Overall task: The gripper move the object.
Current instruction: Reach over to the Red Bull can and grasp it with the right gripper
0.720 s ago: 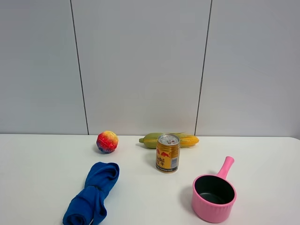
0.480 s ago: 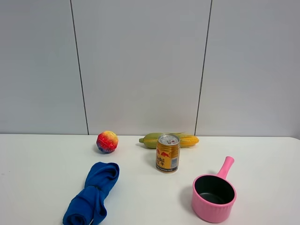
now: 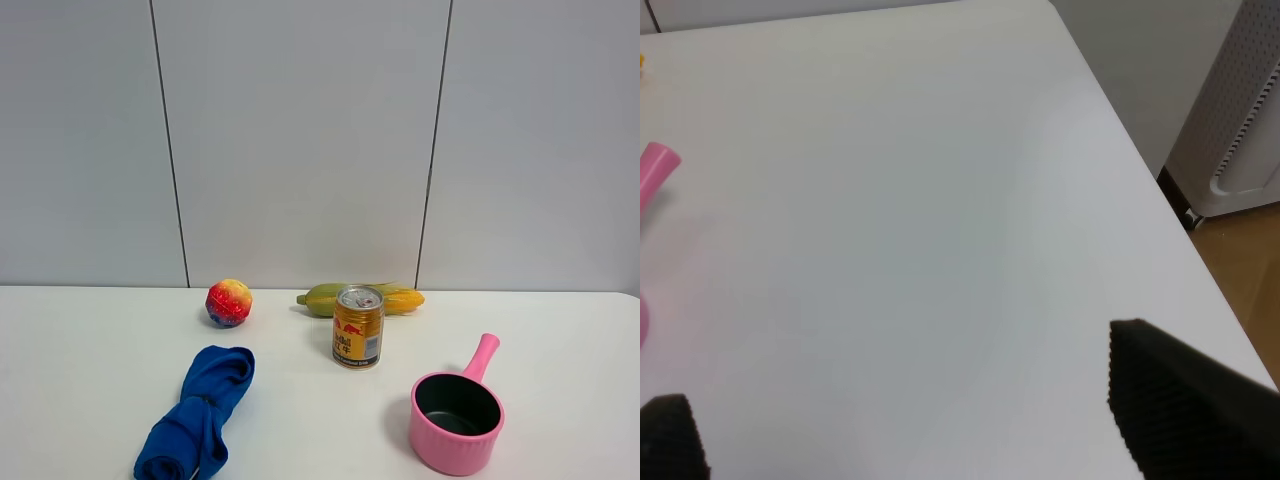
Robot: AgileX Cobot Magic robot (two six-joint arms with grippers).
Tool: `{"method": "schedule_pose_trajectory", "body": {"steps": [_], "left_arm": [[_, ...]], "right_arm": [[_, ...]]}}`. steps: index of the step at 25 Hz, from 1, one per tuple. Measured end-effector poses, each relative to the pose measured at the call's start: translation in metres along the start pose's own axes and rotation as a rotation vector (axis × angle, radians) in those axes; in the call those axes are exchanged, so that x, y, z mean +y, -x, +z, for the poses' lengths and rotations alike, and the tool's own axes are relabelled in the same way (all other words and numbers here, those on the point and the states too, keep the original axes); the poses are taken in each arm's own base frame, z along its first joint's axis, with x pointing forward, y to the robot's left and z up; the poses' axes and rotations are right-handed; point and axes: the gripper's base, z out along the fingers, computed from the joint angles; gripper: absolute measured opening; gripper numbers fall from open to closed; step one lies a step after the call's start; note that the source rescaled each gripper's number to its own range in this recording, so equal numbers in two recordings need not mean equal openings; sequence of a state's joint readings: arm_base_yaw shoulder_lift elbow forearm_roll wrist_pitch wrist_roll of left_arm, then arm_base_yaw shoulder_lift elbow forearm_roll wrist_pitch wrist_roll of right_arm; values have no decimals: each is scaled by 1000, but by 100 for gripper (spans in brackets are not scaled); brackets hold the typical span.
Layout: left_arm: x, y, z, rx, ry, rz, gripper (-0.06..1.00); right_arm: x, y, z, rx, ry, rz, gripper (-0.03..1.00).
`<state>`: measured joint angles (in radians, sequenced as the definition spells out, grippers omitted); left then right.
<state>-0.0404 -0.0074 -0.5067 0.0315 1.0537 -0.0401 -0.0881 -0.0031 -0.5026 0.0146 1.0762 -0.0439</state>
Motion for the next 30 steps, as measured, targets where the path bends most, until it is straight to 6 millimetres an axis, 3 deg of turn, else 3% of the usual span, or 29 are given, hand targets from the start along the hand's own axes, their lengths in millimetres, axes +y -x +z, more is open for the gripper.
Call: {"method": "schedule_pose_trajectory", "body": {"steps": [12, 16, 20, 23, 30], "left_arm": [[0, 0, 0, 0, 0, 0, 100], [0, 0, 0, 0, 0, 0, 100], [0, 0, 0, 0, 0, 0, 100], [0, 0, 0, 0, 0, 0, 100], [0, 0, 0, 0, 0, 0, 100]], "right_arm": [[5, 1, 0, -11, 52, 73, 51], [13, 15, -3, -45, 152, 108, 51], [25, 55, 2, -16, 298, -11, 51], [34, 96, 15, -7, 425, -93, 51], [46, 177, 65, -16, 626, -109, 51]]}}
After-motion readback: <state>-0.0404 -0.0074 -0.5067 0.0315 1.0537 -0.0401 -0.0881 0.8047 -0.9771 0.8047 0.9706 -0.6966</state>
